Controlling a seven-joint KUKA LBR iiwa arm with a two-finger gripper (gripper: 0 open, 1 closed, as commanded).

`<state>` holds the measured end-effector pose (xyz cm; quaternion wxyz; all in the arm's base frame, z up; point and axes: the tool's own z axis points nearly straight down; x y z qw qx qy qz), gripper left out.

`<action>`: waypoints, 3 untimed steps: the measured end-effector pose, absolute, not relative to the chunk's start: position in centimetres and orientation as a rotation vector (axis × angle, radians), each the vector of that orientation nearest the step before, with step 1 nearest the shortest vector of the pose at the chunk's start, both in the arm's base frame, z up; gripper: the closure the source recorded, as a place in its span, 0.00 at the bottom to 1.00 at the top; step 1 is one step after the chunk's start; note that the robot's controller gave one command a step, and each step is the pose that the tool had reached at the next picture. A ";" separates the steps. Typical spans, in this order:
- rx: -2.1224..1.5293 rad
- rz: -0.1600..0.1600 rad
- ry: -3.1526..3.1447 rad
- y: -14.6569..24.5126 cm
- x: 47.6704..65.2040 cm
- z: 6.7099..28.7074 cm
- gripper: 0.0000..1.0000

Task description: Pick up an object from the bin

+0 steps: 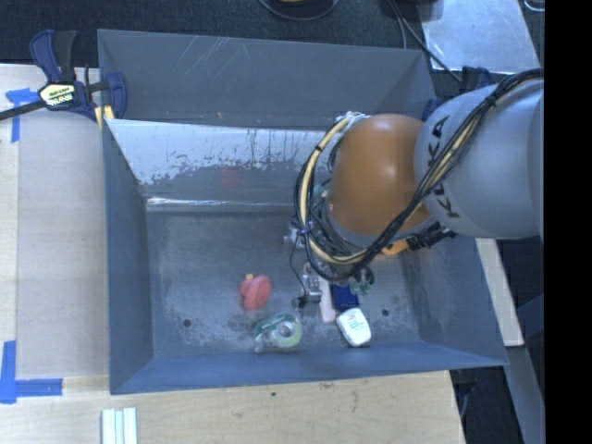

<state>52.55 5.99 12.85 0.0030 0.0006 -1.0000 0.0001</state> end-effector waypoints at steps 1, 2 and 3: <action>-0.001 -0.001 -3.144 6.0 52.8 13.3 0.00; 0.001 -0.002 -3.136 11.6 53.4 7.0 0.00; -0.400 -0.002 -3.117 11.6 50.6 10.9 0.00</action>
Offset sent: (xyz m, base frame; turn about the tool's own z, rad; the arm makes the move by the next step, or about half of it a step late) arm 0.0085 0.0552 -0.0585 0.0027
